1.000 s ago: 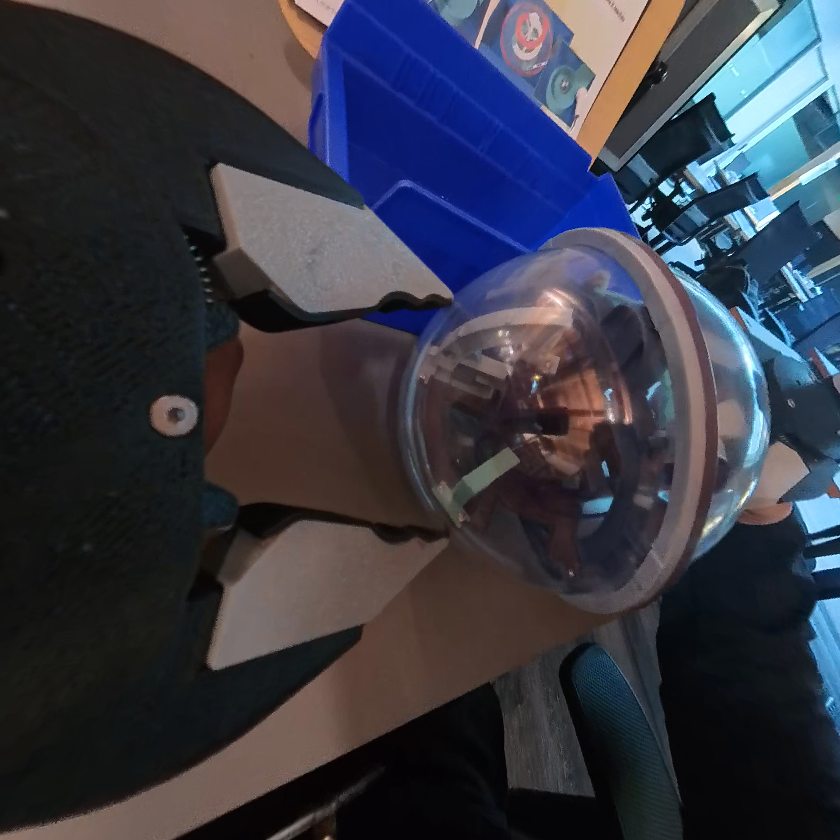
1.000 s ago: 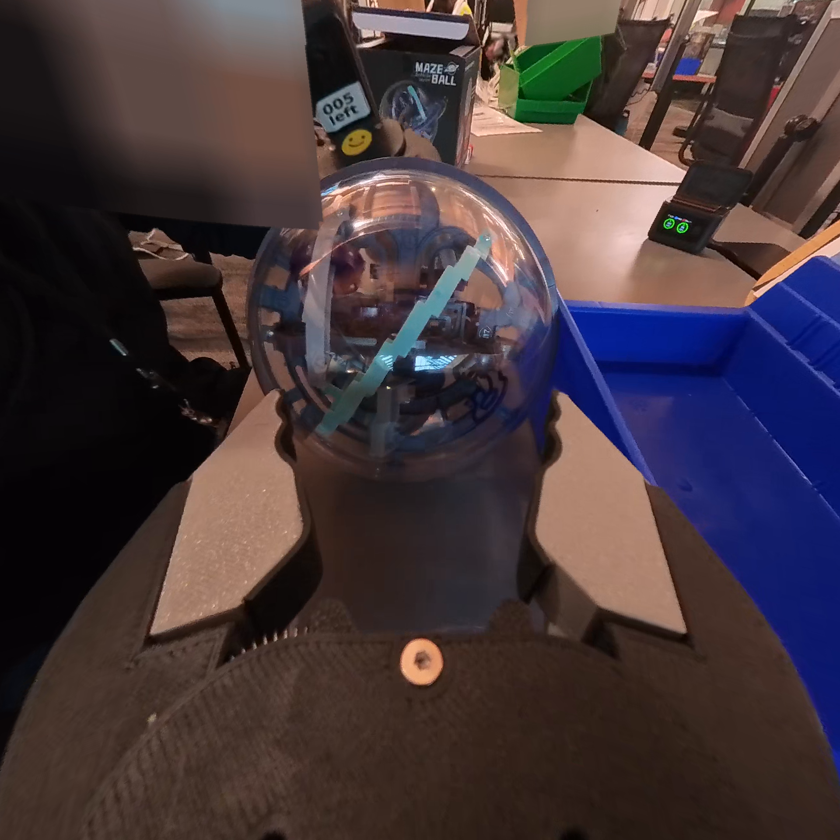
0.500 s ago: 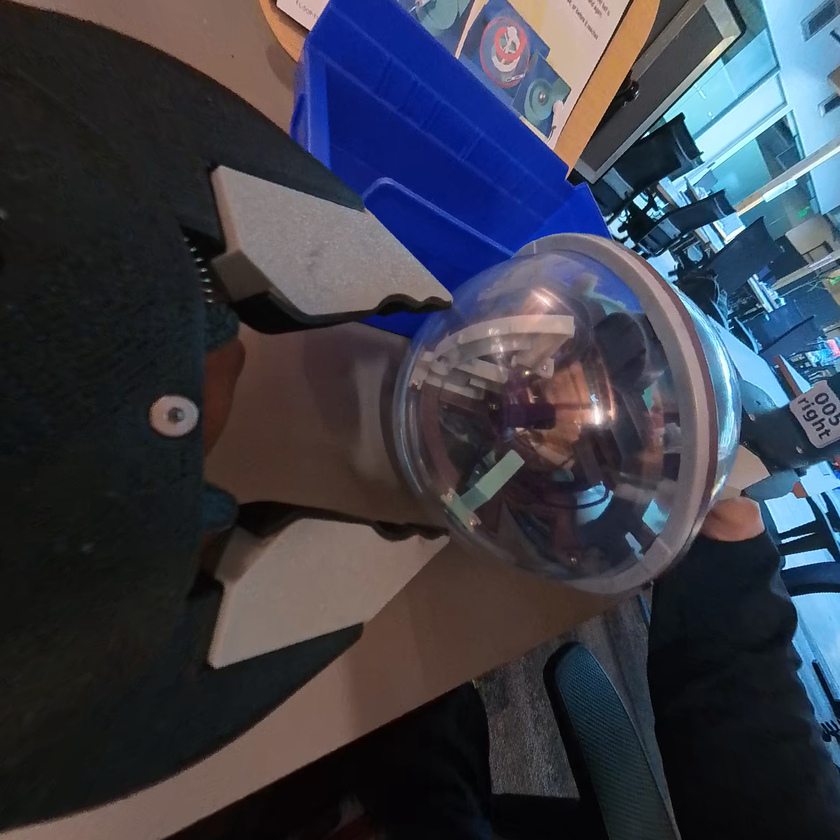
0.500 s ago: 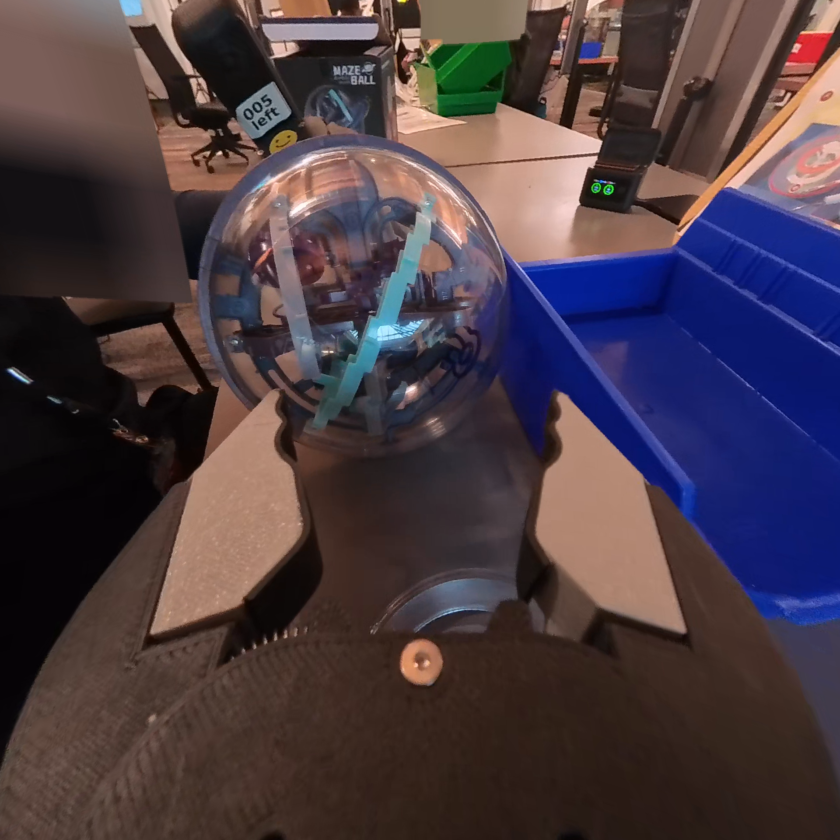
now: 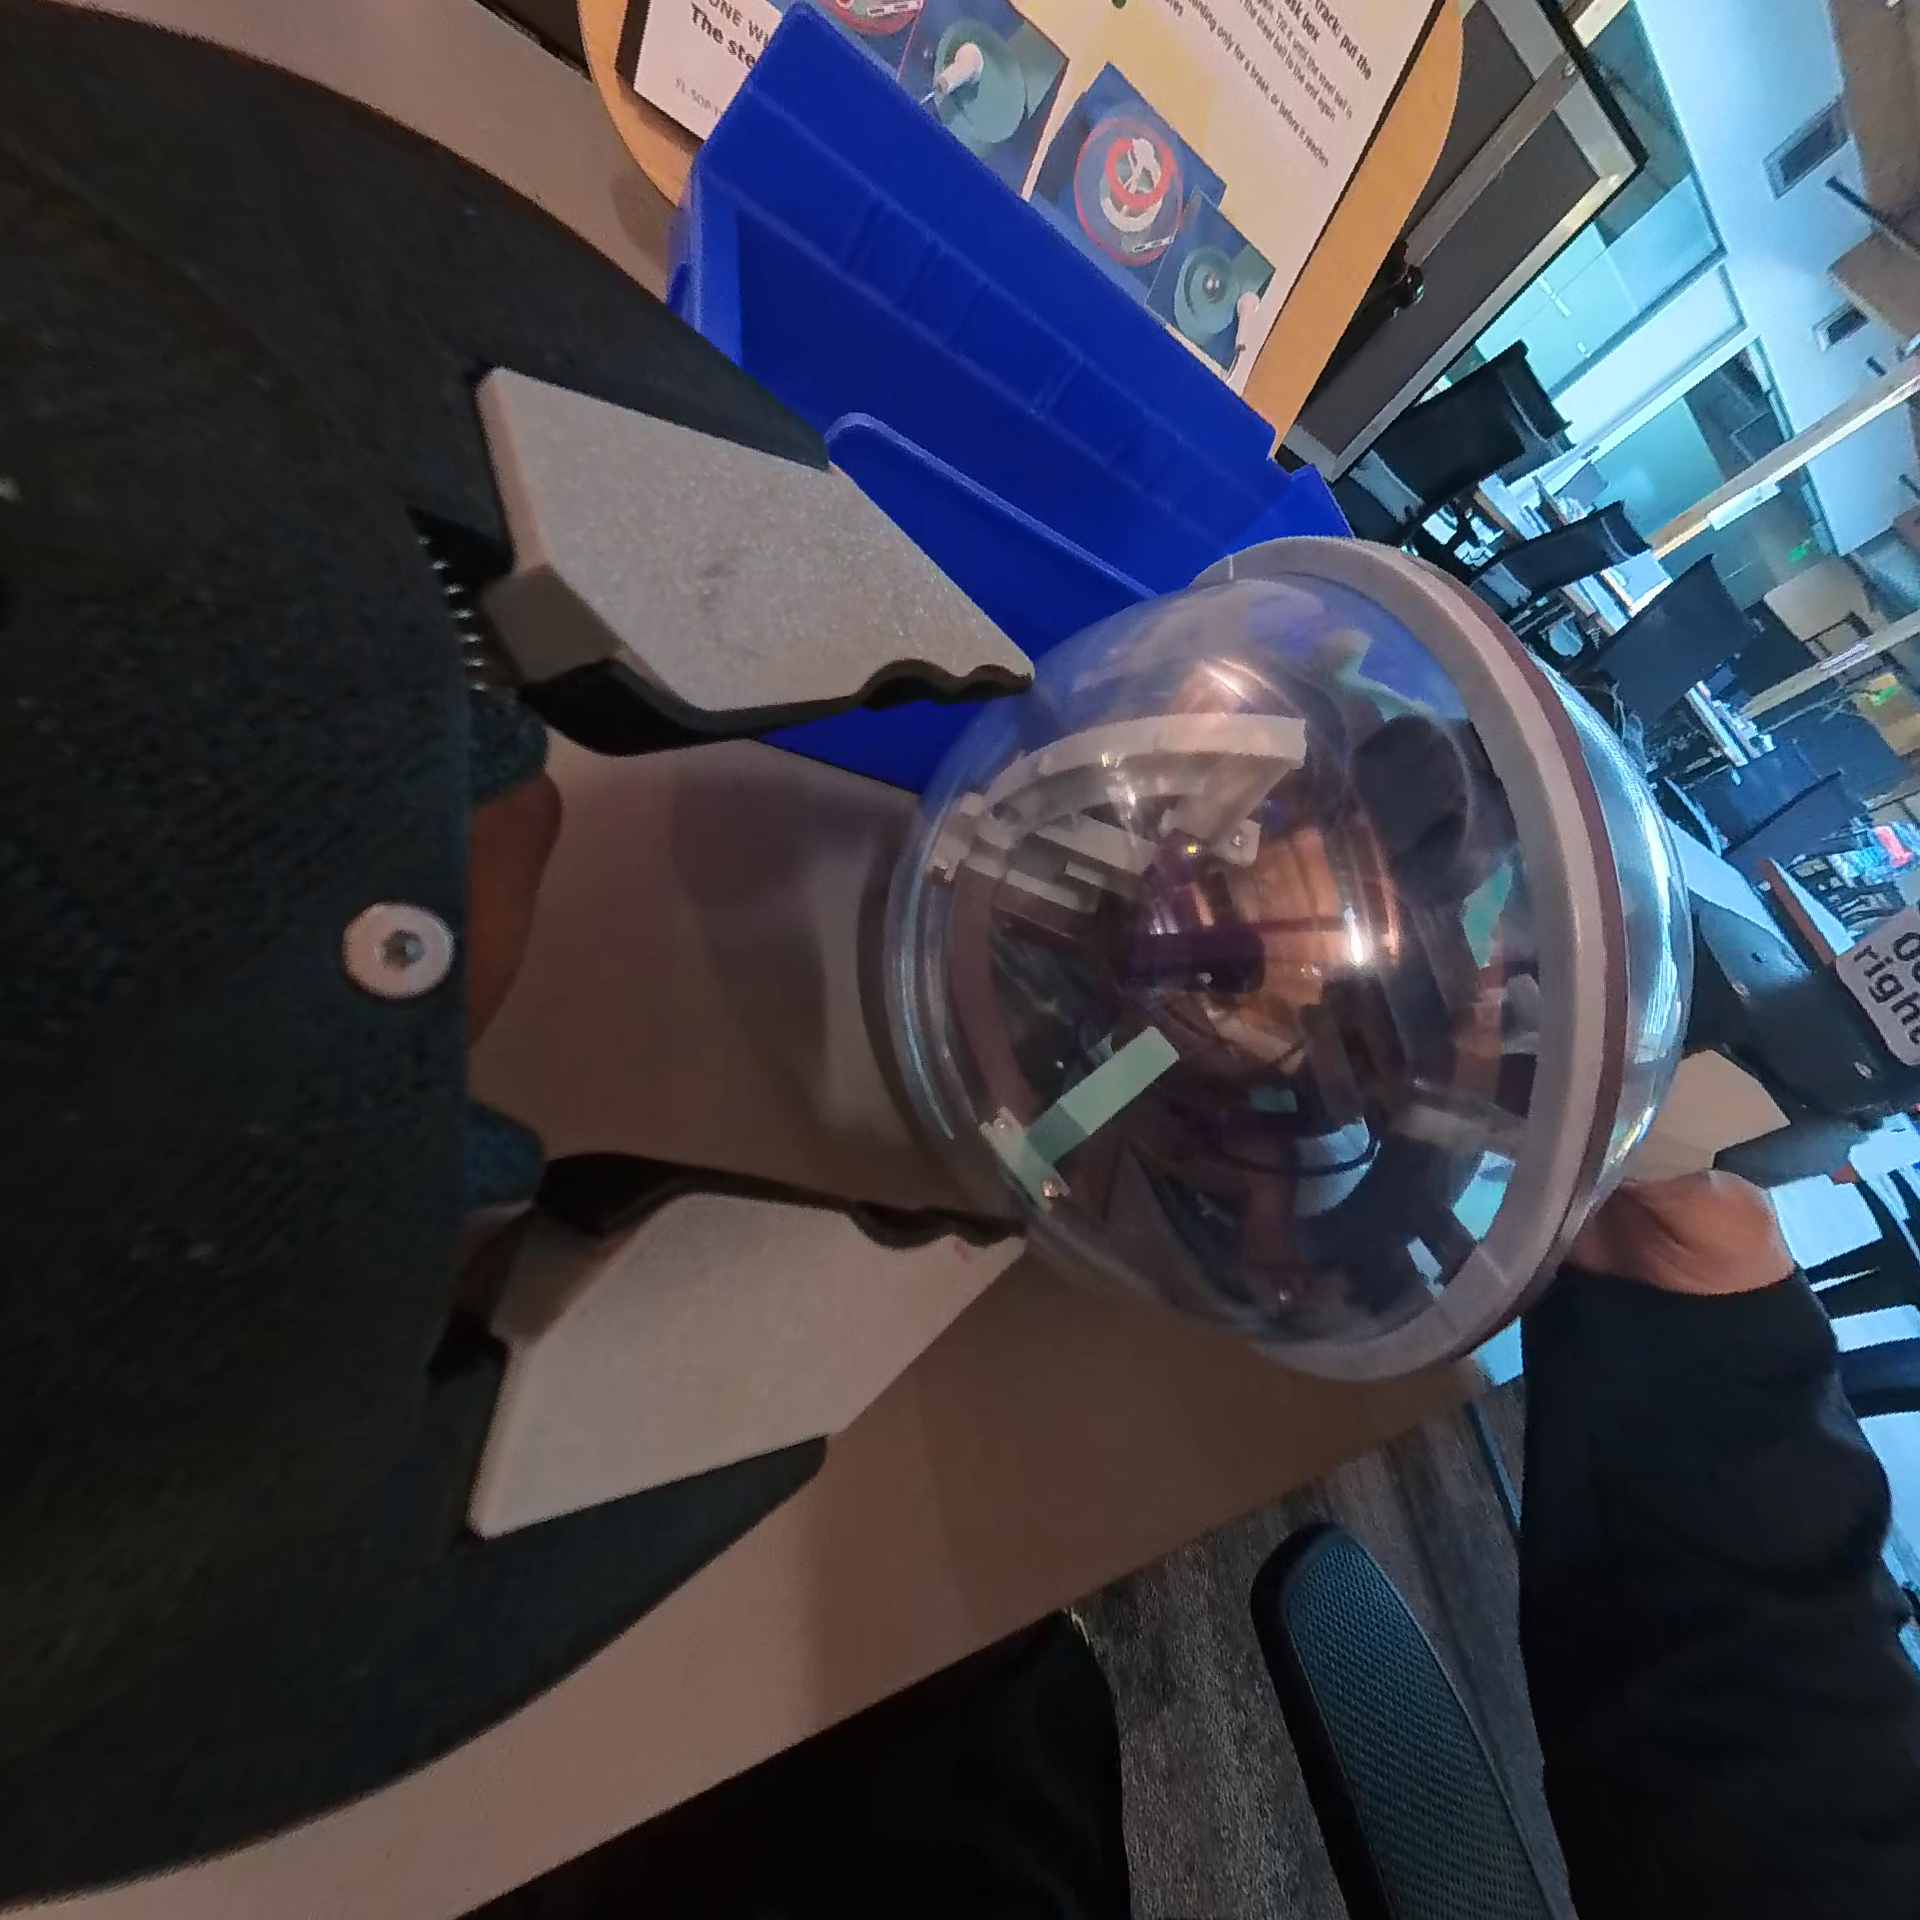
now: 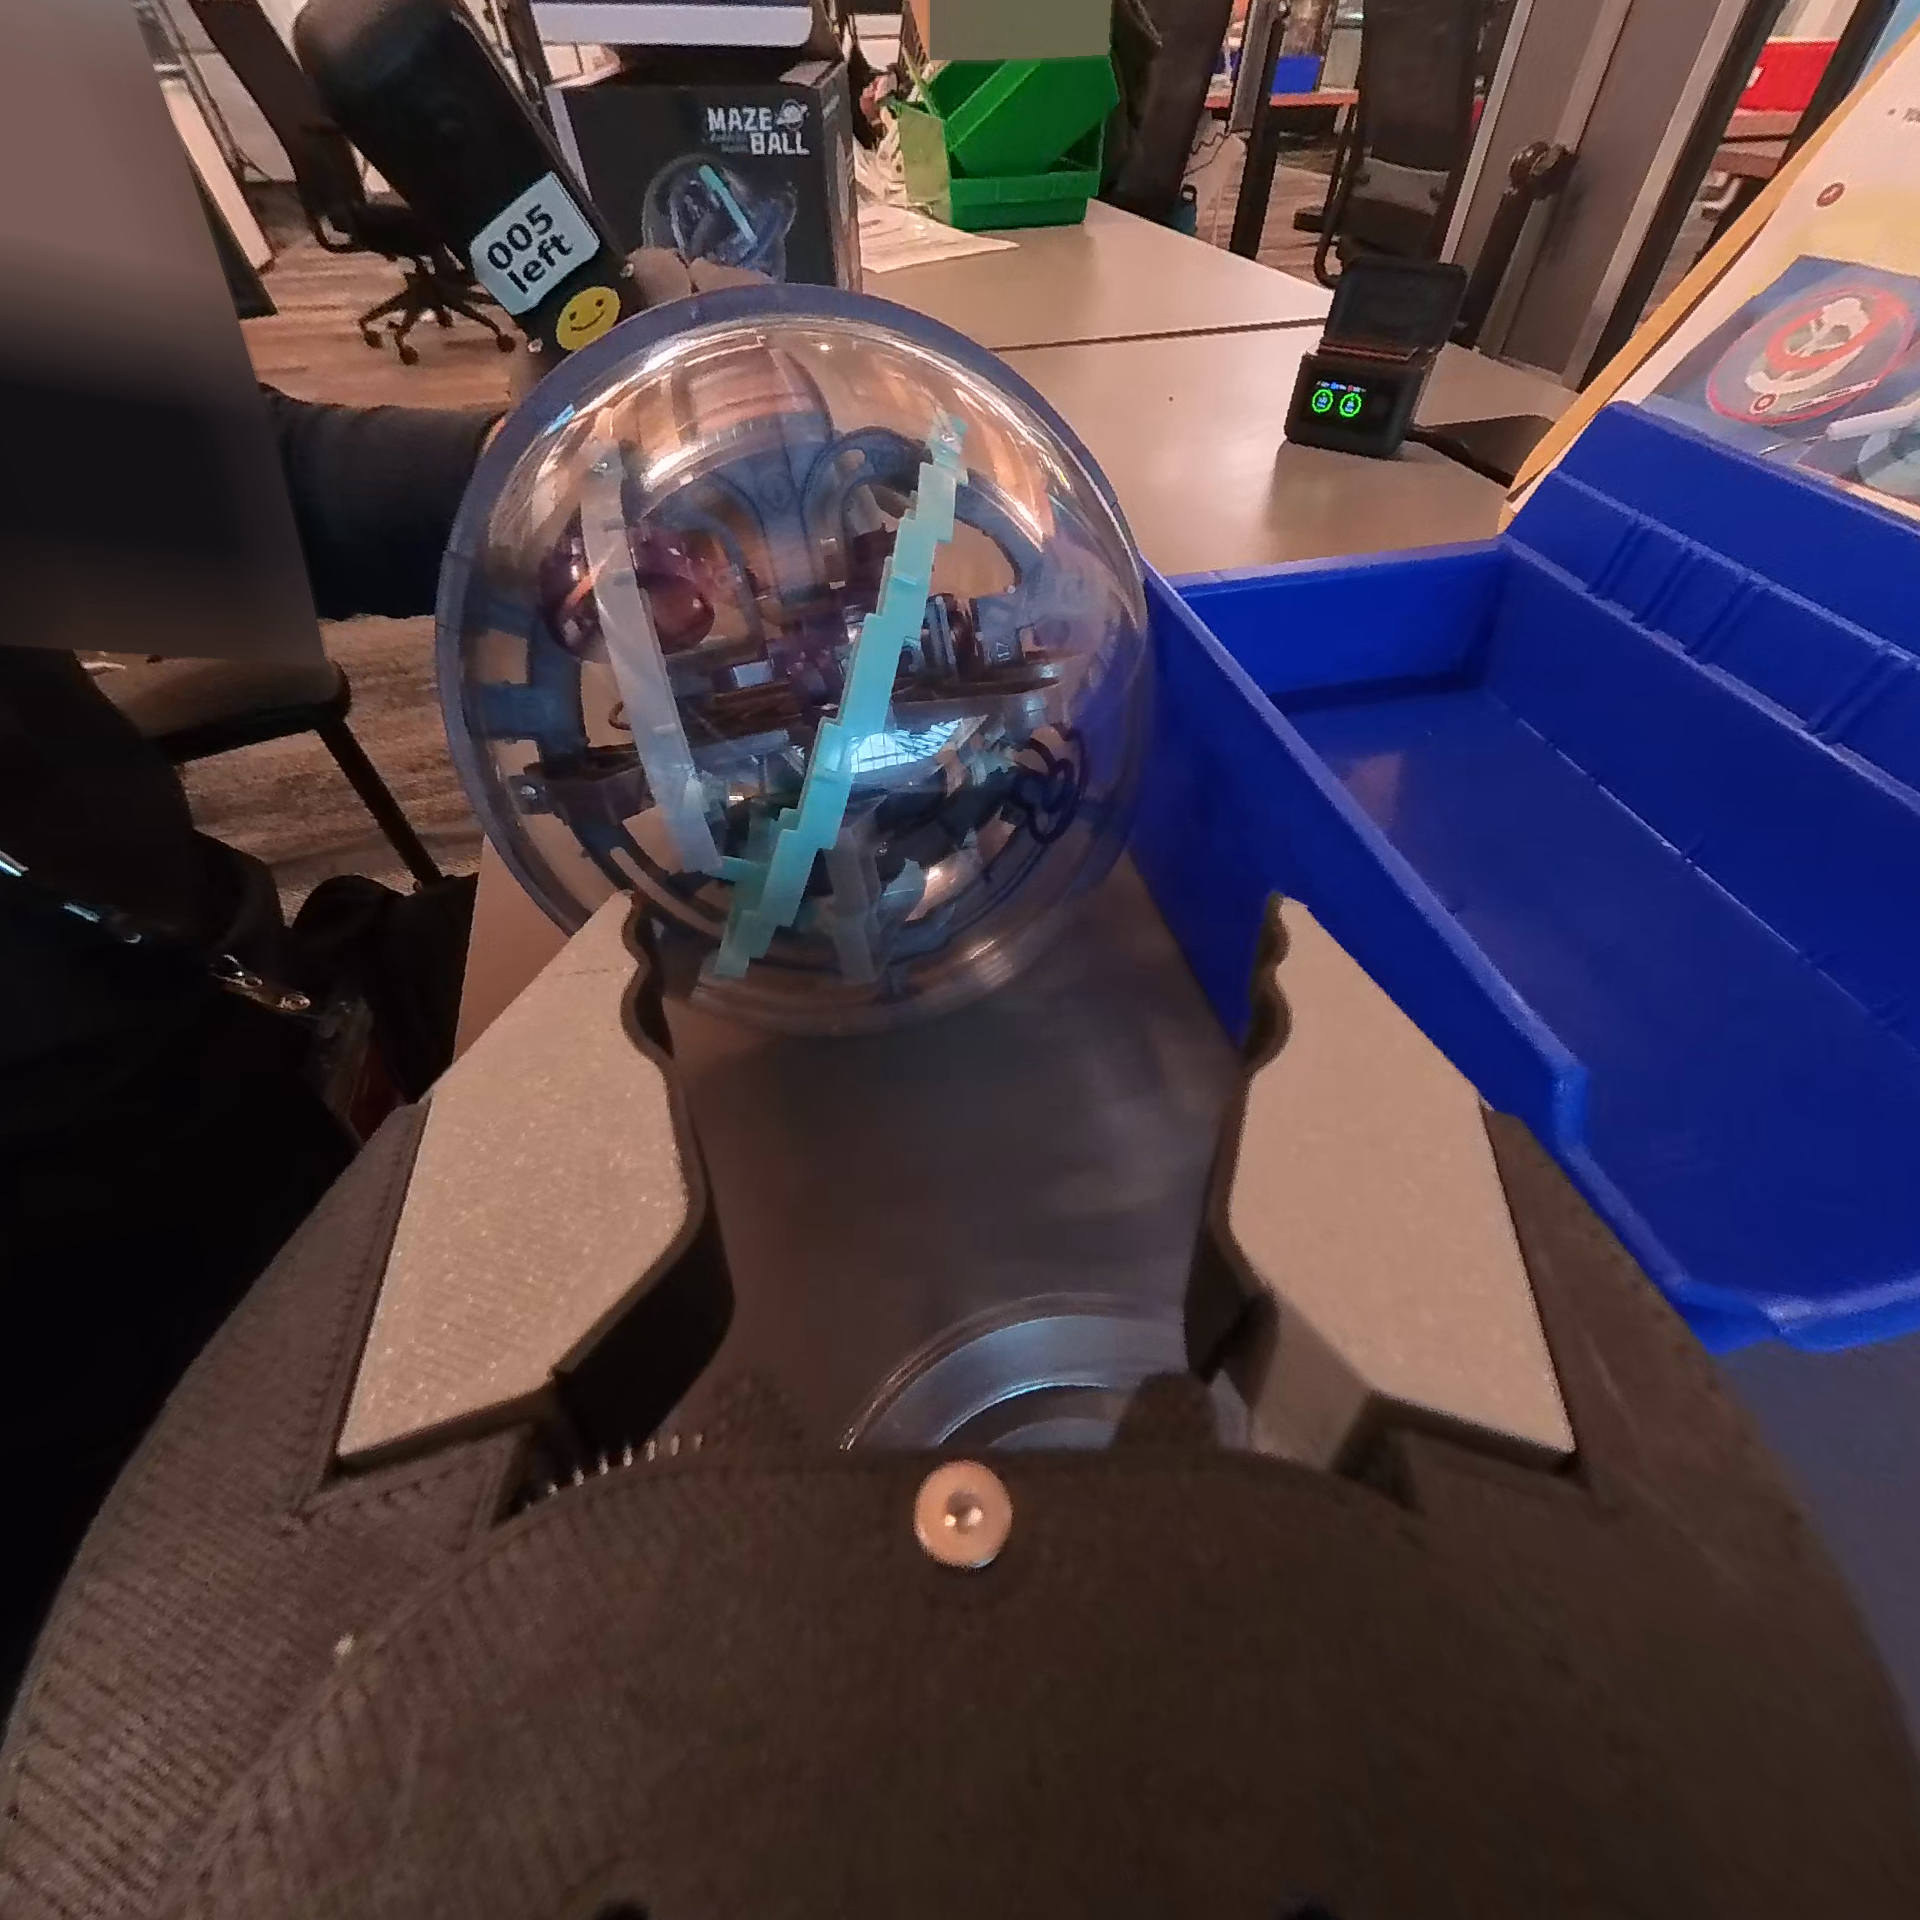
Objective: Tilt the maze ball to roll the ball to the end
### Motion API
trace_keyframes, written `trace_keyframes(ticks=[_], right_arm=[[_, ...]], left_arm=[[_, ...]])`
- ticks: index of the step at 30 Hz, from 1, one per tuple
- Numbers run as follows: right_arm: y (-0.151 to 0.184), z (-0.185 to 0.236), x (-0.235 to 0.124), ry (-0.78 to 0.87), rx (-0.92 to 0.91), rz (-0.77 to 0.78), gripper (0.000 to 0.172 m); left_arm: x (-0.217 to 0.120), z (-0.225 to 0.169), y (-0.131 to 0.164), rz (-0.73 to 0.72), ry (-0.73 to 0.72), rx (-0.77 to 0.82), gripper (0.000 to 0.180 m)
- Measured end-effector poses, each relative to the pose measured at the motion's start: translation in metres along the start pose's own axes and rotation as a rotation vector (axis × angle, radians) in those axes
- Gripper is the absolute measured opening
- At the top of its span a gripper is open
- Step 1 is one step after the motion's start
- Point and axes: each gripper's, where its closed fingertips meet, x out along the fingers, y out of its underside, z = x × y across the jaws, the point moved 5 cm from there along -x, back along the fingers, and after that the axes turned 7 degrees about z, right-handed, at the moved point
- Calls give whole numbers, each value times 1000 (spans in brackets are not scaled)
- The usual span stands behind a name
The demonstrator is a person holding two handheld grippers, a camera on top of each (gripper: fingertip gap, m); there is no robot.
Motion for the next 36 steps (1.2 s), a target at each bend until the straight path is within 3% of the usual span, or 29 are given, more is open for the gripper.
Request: trace_keyframes(ticks=[8, 16, 36], right_arm=[[-8, 1, -5, -14, -5, -73, 103], [-10, 9, 4, -70, -16, -80, 107], [-3, 7, -9, -21, -50, -116, 97]], left_arm=[[1, -2, -2, -4, 1, 1, 95], [3, -2, 2, 16, -1, 8, 98], [3, -9, -3, -11, -23, 35, 98]])
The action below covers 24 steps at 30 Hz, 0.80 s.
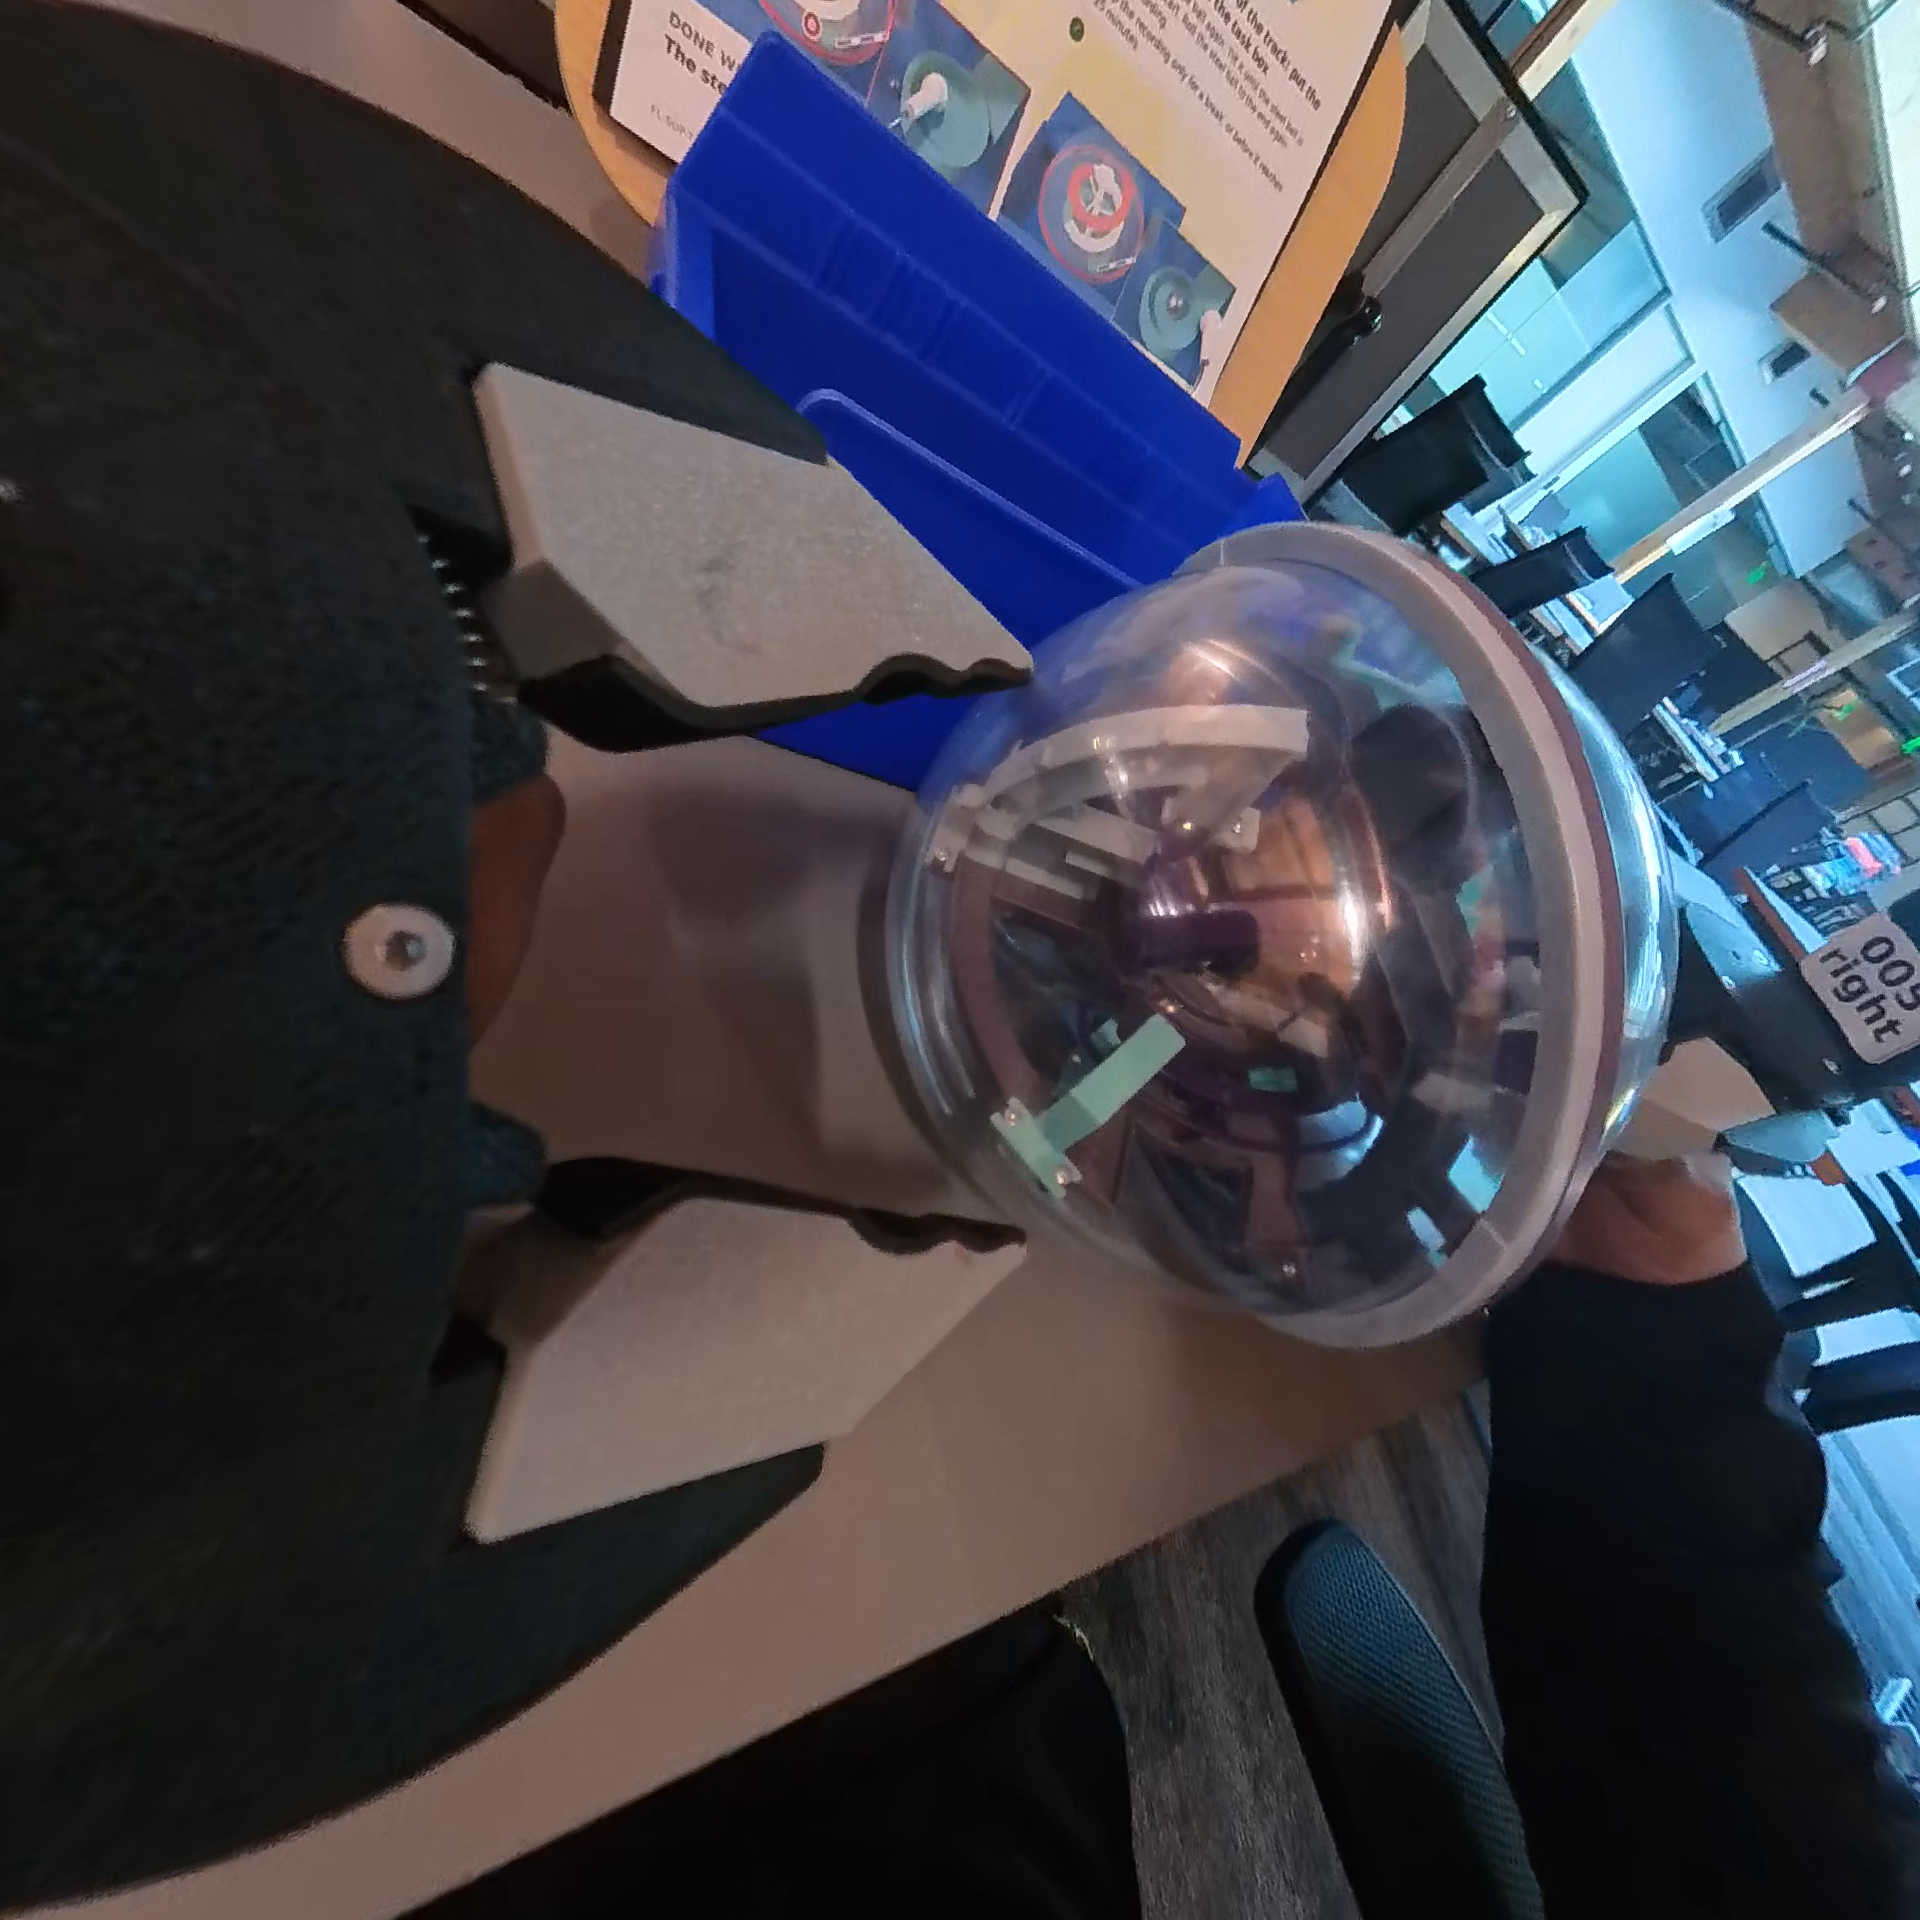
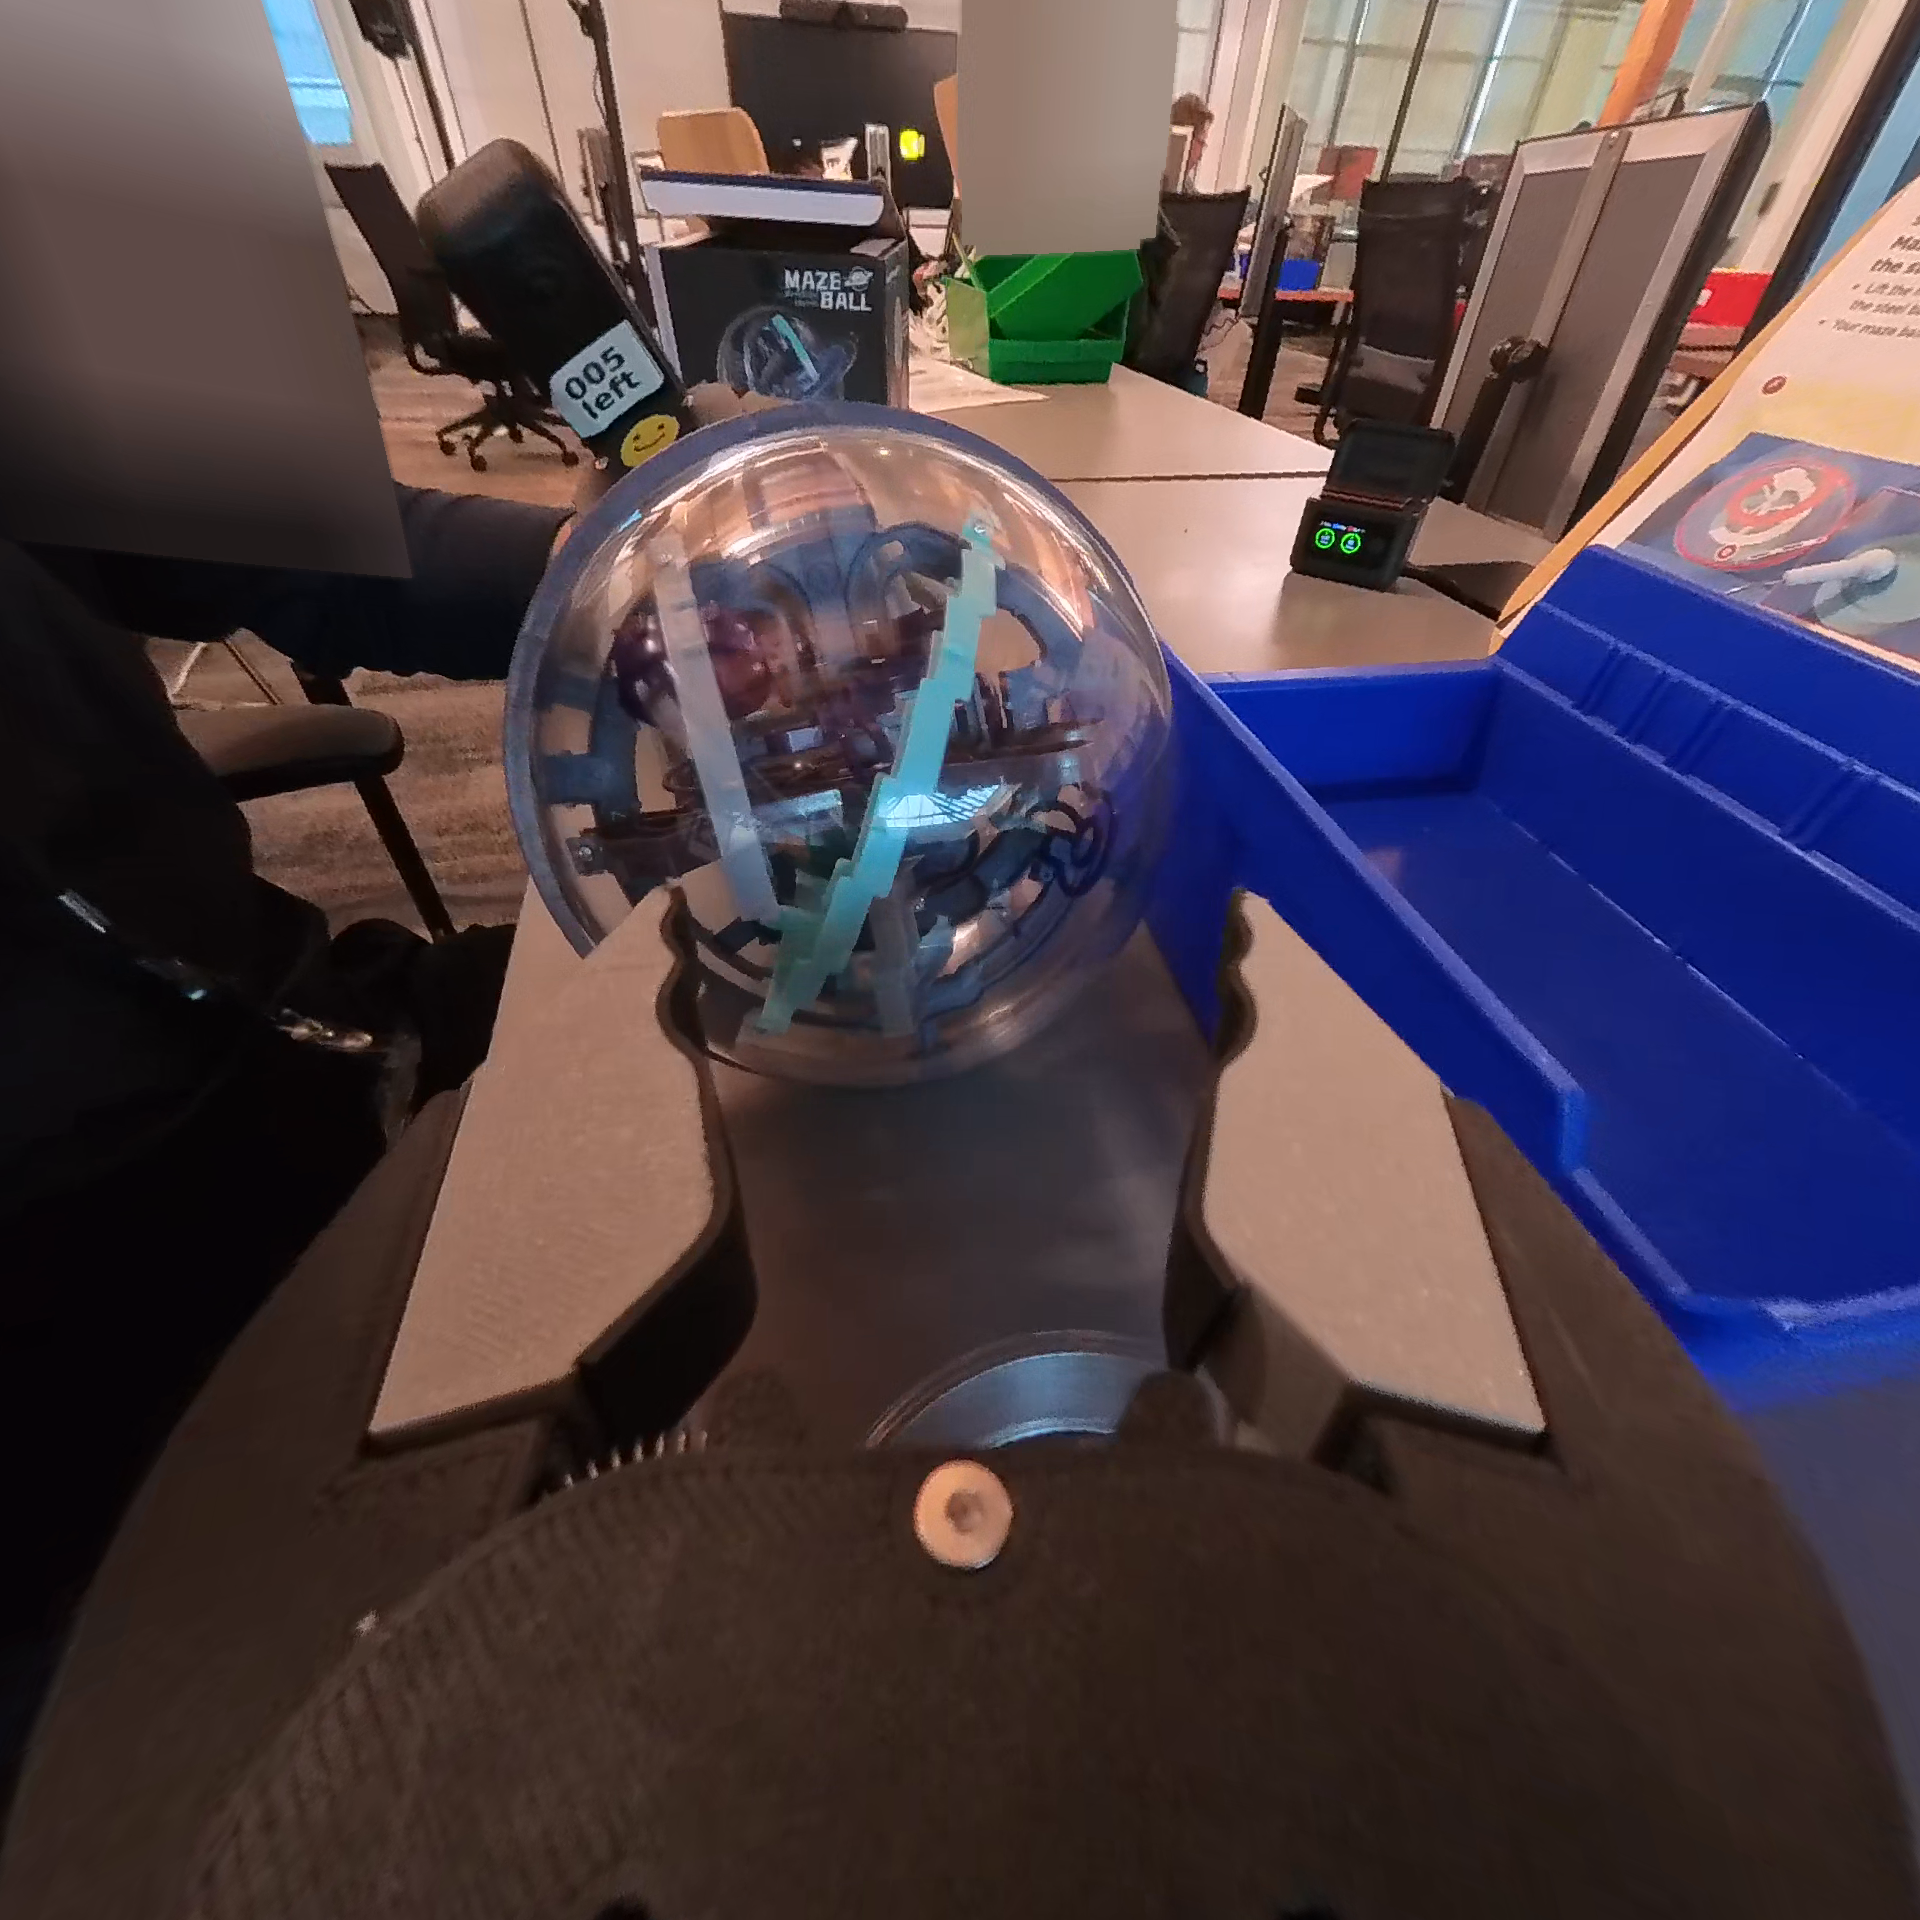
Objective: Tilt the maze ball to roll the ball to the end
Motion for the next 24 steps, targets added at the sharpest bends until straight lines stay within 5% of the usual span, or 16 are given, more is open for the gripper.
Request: trace_keyframes(ticks=[7, 12, 15, 24], right_arm=[[-4, 1, -1, -7, -17, -27, 92], [-18, 9, -7, -1, -64, -87, 80], [-16, 10, -2, -5, -69, -40, 81], [-10, 10, 6, -44, 12, -39, 85]], left_arm=[[-1, 0, 0, 8, -20, 16, 94], [-5, -2, -7, -22, -14, 23, 75], [-1, -2, -6, 10, -18, 4, 90], [1, 4, -1, 45, -76, 29, 85]])
